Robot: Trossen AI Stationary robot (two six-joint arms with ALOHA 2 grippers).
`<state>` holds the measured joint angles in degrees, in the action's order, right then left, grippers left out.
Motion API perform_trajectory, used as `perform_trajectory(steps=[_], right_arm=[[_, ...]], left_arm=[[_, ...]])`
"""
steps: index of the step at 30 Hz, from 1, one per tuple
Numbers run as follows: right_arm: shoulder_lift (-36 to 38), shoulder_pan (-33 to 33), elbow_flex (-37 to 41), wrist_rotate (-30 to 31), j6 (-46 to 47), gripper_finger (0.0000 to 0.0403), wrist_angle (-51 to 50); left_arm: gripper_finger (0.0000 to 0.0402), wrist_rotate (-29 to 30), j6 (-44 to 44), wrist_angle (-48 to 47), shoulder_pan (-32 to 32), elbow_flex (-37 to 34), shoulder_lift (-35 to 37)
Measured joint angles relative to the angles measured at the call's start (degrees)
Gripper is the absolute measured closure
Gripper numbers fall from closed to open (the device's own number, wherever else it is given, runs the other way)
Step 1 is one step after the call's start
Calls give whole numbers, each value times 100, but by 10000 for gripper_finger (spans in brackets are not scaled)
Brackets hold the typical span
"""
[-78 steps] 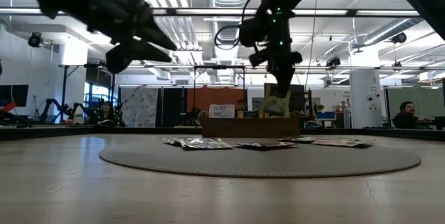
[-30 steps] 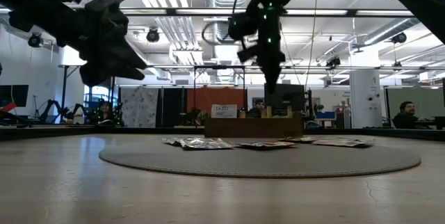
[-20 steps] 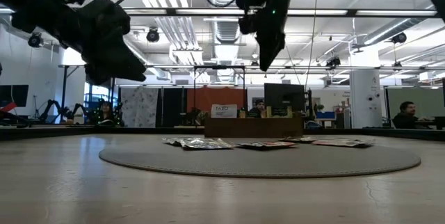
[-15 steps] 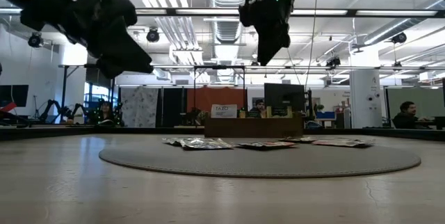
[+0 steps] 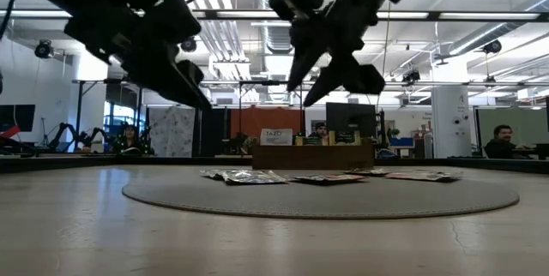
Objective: Pick & Place Tea
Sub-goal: Put the yellow tea bag into the right section of the wooden organizer
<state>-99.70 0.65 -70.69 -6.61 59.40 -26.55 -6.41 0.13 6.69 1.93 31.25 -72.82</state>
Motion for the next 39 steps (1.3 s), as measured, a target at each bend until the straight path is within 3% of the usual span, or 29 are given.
perform_trajectory(steps=[7,18,27,39], right_arm=[[-81,434,933,335,1935,266,1769],[-533,732,1250,206,2597,230,2340],[-738,723,1195,211,2614,198,2547],[-837,680,1219,385,2614,202,2603]], left_arm=[[273,-311,855,-9,-4,326,-891],[273,-302,1319,-172,-12,1165,-2222],[273,-313,768,-556,-22,1390,-2552],[273,-323,-482,-154,-20,1362,-2569]])
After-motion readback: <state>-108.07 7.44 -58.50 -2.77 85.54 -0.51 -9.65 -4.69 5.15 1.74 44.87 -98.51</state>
